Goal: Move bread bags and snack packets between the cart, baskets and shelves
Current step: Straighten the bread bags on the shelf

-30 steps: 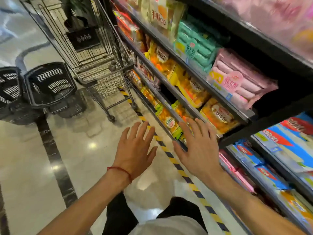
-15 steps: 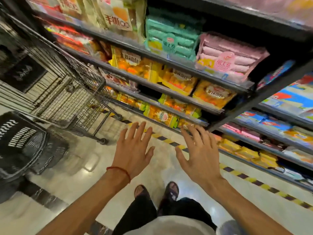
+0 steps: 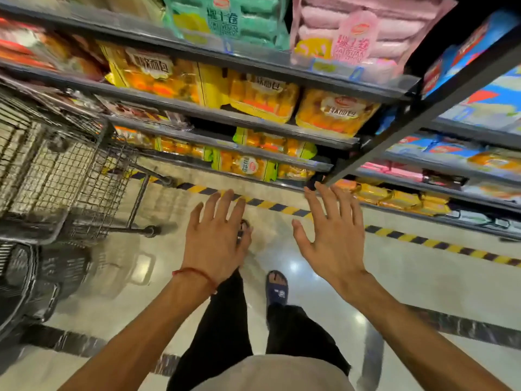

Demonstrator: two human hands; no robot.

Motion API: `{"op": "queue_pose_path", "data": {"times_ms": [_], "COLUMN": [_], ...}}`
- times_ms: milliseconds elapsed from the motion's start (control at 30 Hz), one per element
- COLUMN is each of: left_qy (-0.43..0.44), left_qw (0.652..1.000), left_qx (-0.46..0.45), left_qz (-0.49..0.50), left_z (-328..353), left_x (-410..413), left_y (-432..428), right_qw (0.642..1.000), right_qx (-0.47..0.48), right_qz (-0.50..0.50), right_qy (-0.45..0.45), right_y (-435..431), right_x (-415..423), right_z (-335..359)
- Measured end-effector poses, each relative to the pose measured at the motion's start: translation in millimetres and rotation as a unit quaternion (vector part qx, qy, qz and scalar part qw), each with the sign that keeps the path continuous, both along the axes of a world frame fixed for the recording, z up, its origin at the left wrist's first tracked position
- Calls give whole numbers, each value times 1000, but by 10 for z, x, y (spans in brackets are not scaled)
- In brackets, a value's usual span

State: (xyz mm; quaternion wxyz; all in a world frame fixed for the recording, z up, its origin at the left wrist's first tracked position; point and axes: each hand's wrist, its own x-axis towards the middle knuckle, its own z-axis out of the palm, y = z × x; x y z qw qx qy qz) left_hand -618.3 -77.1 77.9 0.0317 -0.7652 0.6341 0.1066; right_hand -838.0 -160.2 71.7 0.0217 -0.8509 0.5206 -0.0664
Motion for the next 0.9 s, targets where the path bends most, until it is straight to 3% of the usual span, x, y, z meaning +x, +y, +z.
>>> {"op": "queue_pose_path", "data": {"times_ms": [333, 567, 900], "left_qy": [7, -8, -8], "left_qw": [997, 997, 986], "left_qx": [7, -25, -161], "left_qz": [-76, -69, -49], "left_z": [-991, -2477, -4331], "left_x": [526, 672, 951], "left_y": [-904, -1383, -1921], "right_qw": [996, 997, 988], "right_qx": [32, -11, -113], "right_qz": [-82, -76, -75], "right_qy": [4, -16, -75], "right_y": [-412, -907, -1536], "right_x": [434, 533, 638], "right_z": [-1027, -2544, -4294]}}
